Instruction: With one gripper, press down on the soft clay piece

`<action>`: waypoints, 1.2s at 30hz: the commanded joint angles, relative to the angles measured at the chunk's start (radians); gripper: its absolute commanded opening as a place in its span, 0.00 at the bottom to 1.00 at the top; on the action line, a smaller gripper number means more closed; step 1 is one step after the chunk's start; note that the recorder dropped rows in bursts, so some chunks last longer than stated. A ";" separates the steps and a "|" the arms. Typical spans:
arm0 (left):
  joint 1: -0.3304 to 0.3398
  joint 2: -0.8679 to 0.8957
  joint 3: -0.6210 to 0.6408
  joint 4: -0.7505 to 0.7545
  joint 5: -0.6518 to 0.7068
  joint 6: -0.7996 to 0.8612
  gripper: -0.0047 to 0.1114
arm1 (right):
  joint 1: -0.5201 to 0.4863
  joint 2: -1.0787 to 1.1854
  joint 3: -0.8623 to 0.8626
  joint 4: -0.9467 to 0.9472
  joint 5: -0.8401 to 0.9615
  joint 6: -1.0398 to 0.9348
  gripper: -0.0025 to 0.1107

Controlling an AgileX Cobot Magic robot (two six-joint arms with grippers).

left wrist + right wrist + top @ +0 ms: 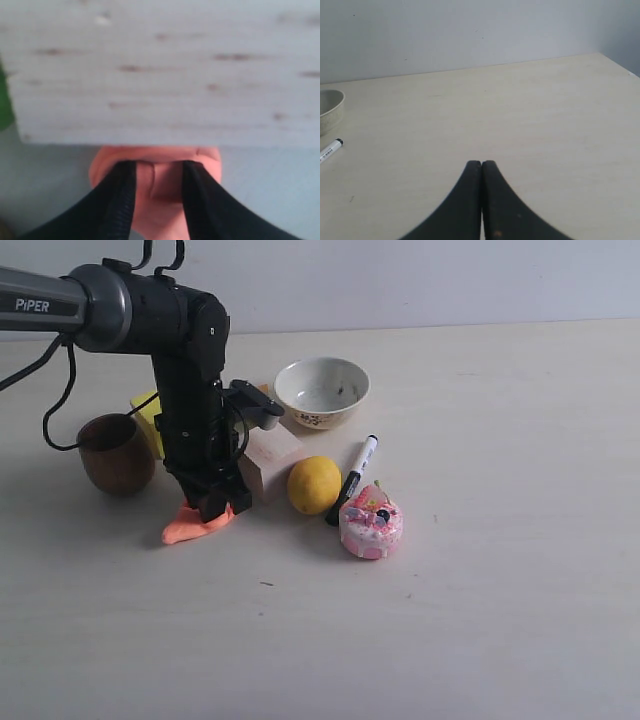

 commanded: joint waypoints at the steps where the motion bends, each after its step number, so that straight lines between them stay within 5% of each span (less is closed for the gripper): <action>1: -0.005 0.031 0.024 -0.034 -0.047 -0.005 0.32 | -0.005 -0.007 0.004 -0.002 -0.005 -0.001 0.02; 4: -0.005 0.030 0.024 -0.034 -0.047 -0.005 0.27 | -0.005 -0.007 0.004 -0.002 -0.005 -0.001 0.02; 8: -0.005 0.030 0.024 -0.034 -0.038 0.000 0.04 | -0.005 -0.007 0.004 -0.002 -0.005 -0.001 0.02; 15: -0.005 0.029 0.024 -0.020 -0.031 0.002 0.20 | -0.005 -0.007 0.004 -0.002 -0.005 -0.001 0.02; 36: -0.005 -0.060 0.024 0.005 -0.039 -0.009 0.19 | -0.005 -0.007 0.004 -0.002 -0.005 -0.001 0.02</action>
